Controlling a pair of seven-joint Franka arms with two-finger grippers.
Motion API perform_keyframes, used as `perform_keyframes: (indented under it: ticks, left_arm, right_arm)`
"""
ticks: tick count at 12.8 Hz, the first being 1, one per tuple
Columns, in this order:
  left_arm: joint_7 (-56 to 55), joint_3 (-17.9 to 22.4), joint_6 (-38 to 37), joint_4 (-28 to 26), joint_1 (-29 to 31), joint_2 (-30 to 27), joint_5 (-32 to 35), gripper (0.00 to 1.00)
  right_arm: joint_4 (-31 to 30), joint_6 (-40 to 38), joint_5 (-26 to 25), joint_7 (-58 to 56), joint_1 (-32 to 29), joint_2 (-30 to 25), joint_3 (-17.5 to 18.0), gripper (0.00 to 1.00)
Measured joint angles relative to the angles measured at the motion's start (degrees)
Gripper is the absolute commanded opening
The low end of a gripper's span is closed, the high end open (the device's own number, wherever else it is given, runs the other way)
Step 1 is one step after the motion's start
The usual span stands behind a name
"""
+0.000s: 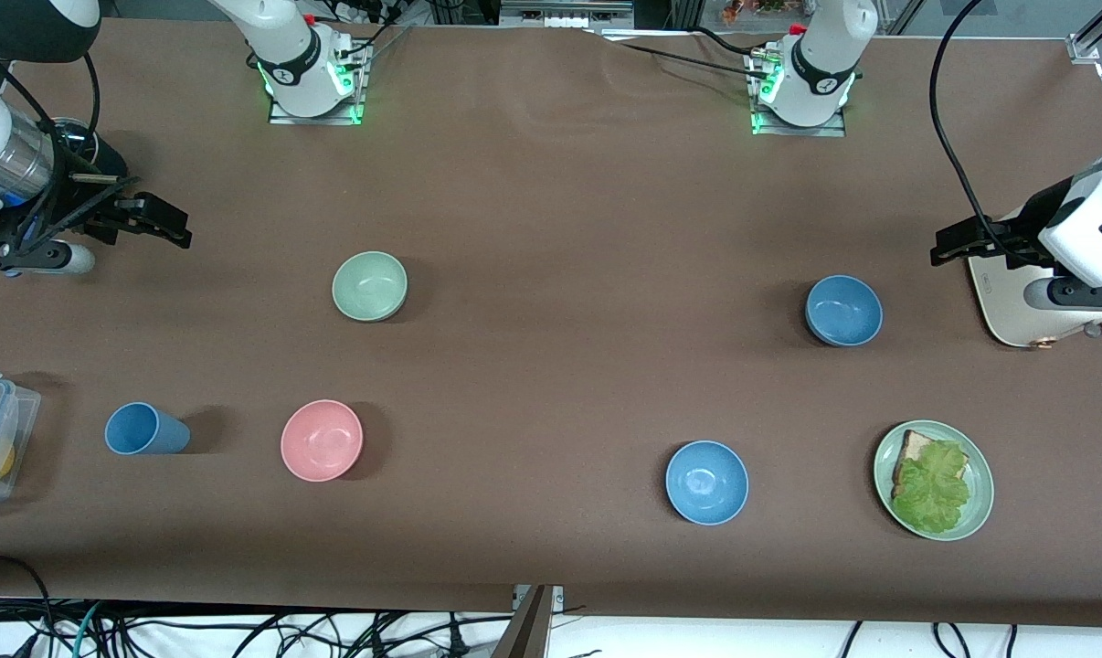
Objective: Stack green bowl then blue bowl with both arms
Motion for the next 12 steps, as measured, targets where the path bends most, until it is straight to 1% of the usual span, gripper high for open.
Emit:
perform_keyframes:
  ticks: [2,7,12]
  left_arm:
    - [0.00,0.00,0.00,0.00,0.00,0.00,0.00,1.00]
    - [0.00,-0.02,0.00,0.00,-0.05,0.00,0.00,1.00]
    - [0.00,-0.02,0.00,0.00,-0.26,0.00,0.00,1.00]
  right_arm:
    - [0.50,0.02,-0.97,-0.25,-0.01,-0.02,-0.08,1.00]
    - [1.15,0.00,-1.21,-0.25,-0.01,-0.03,-0.16,1.00]
    - [2.10,-0.53,-1.35,-0.56,-0.05,0.00,-1.36,1.00]
